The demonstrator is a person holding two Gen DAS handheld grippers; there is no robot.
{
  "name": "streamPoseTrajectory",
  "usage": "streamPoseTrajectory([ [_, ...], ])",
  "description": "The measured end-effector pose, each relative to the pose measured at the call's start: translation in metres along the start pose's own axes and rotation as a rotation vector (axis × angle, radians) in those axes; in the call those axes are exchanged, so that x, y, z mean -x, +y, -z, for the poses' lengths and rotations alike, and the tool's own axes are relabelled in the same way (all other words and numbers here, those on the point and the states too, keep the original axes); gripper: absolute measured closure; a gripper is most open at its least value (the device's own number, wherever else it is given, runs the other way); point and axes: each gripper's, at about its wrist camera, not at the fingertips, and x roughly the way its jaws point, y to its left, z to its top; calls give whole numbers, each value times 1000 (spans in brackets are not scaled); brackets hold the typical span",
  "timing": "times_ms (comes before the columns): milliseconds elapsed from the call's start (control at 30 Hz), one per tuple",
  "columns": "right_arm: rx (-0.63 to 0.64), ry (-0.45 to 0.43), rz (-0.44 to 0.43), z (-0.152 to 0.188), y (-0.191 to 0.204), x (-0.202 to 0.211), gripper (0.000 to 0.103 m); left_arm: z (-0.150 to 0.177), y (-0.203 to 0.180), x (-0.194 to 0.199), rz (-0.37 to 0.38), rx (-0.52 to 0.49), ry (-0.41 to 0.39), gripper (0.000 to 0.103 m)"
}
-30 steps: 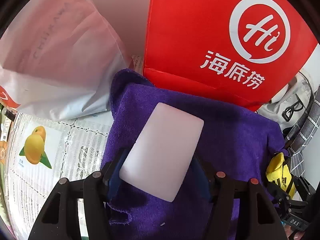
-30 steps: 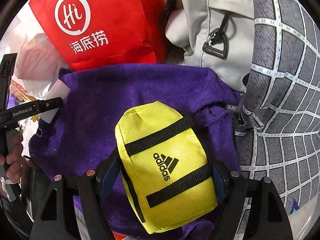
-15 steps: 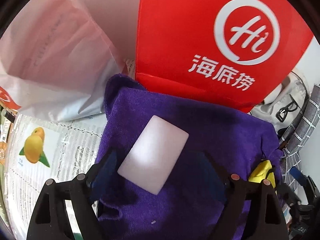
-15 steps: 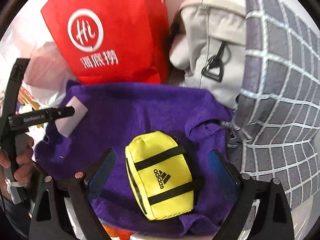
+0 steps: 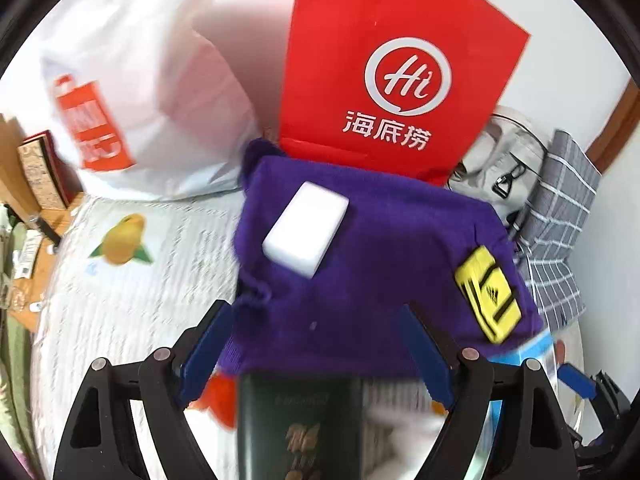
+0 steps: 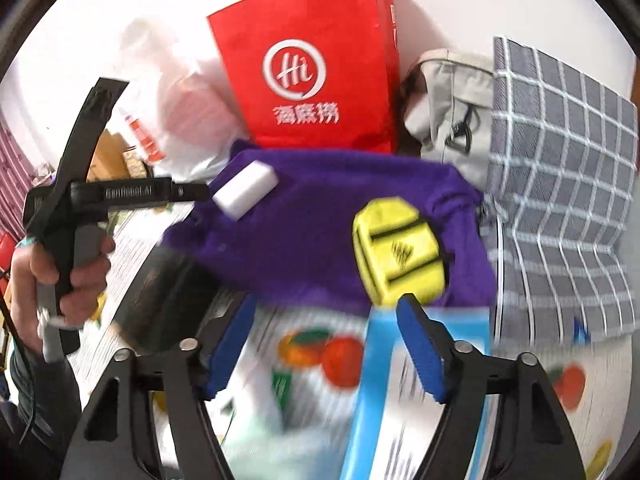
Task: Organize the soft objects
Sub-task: 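Grasp clear mesh bag with right tool while left tool grasps the white sock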
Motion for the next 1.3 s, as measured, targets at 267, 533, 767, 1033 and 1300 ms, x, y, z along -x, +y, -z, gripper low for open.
streamPoseTrajectory([
  [267,8,16,27,84,18,40,36,48,8,42,-5,-21,-4,19],
  [533,55,23,61,140,36,35,40,102,5,68,-3,-64,-11,19],
  [767,120,15,192,154,44,21,94,142,9,81,-71,-100,0,19],
  [1033,0,-96,-32,165,40,79,97,170,-2,87,-89,-124,-1,19],
  [1300,-175,-47,-201,201,9,104,97,195,-30,79,20,-160,10,19],
])
